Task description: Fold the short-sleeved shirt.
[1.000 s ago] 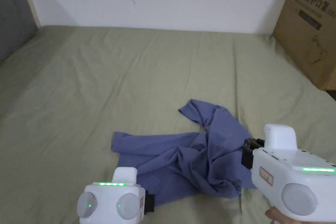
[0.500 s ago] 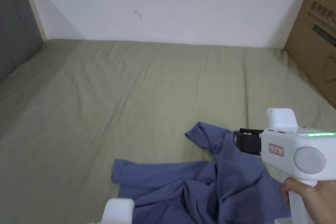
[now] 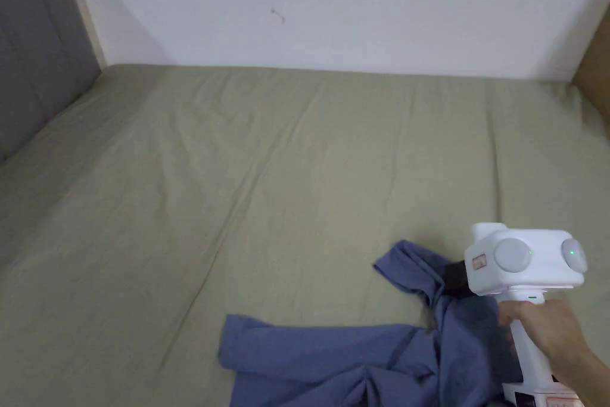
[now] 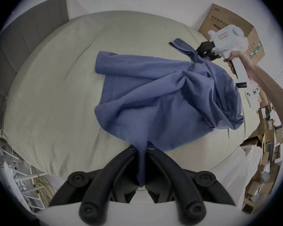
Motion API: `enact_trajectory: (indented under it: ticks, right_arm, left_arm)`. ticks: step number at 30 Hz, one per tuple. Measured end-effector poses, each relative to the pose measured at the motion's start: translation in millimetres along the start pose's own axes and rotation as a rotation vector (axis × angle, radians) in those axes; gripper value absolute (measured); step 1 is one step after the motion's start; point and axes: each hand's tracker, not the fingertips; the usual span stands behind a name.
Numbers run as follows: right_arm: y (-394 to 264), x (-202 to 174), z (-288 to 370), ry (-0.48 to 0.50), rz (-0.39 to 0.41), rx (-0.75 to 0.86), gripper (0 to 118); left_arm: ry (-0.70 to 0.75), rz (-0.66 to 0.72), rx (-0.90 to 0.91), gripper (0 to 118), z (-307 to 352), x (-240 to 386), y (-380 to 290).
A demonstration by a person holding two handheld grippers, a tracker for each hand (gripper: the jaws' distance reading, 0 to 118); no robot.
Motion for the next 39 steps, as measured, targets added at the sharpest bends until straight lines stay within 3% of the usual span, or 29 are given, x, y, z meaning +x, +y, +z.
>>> enact_trajectory:
  ticks: [1,3,4,10,15,23,30,34,39]
  right_arm:
    - [0.5,-0.1,4.1,0.006,-0.013,0.018,47]
    - [2.0,-3.2,5.6,-0.041,0.026,0.016,15]
    - [3.6,-3.0,7.2,-0.024,0.022,0.009,8]
    - [9.4,8.1,64.3,0.004,0.011,0.099,5]
    - [13.9,39.2,149.6,-0.044,0.014,0.235,5]
    - [-6.4,111.7,301.9,-0.143,-0.081,0.416,5]
    - [-21.9,162.2,380.7,-0.206,-0.162,0.501,5]
    - [-20.4,166.1,398.0,-0.175,-0.197,0.534,5]
    - [7.9,145.5,399.5,-0.175,-0.176,0.551,5]
  left_arm:
    - [-0.005,0.007,0.000,3,4.7,-0.2,1.6]
    - [-0.015,0.004,0.027,3,12.0,1.6,1.4]
    - [-0.016,-0.009,0.028,3,14.7,1.2,3.4]
    - [-0.034,0.017,0.074,3,31.1,2.2,12.1]
    - [-0.014,-0.008,0.173,3,56.7,-3.7,37.8]
    - [0.063,0.086,0.419,3,134.6,-56.0,105.7]
    - [0.120,0.078,0.577,3,200.6,-88.7,164.4]
    - [0.170,0.037,0.589,3,224.4,-92.1,193.9]
    - [0.222,-0.024,0.664,3,244.9,-83.8,231.3]
